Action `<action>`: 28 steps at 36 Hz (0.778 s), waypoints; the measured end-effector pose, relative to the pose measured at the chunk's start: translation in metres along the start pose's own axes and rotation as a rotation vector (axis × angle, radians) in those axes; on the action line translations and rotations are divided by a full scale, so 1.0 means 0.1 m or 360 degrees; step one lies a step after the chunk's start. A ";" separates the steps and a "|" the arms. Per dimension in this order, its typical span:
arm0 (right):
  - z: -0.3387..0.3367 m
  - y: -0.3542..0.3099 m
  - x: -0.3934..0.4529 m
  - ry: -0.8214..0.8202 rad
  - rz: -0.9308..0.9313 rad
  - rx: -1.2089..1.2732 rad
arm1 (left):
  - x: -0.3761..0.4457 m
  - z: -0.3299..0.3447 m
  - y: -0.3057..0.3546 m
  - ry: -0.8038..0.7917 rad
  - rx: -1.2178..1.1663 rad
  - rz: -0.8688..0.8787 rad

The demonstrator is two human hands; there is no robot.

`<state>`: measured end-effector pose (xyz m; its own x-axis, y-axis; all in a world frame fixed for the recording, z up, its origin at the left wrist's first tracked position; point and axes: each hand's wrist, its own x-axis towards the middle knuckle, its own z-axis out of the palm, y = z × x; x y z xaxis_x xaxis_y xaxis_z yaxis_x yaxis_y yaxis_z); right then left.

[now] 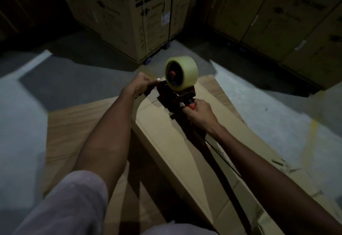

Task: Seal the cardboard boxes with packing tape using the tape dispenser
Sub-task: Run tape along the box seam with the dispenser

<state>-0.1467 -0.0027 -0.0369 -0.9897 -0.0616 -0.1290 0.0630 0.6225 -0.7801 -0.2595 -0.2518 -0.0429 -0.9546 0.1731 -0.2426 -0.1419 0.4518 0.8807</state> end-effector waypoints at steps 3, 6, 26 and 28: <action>-0.04 -0.04 -0.02 -0.0023 -0.0071 -0.0108 | 0.03 -0.01 -0.02 -0.0033 -0.0019 -0.0005; -0.06 -0.05 -0.02 -0.0025 -0.0122 -0.0144 | 0.06 -0.03 -0.05 -0.0081 0.0024 -0.0090; -0.15 0.19 -0.33 0.0032 -0.0077 -0.0084 | 0.09 0.09 -0.07 0.0101 0.0451 0.0079; -0.13 0.18 -0.34 0.0031 -0.0053 -0.0054 | 0.08 0.11 -0.04 0.0162 0.0600 0.0124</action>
<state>-0.1141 0.0207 -0.0381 -0.9935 -0.0676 -0.0914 0.0261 0.6467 -0.7623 -0.2639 -0.2427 -0.0533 -0.9825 0.1402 -0.1227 0.0198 0.7336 0.6793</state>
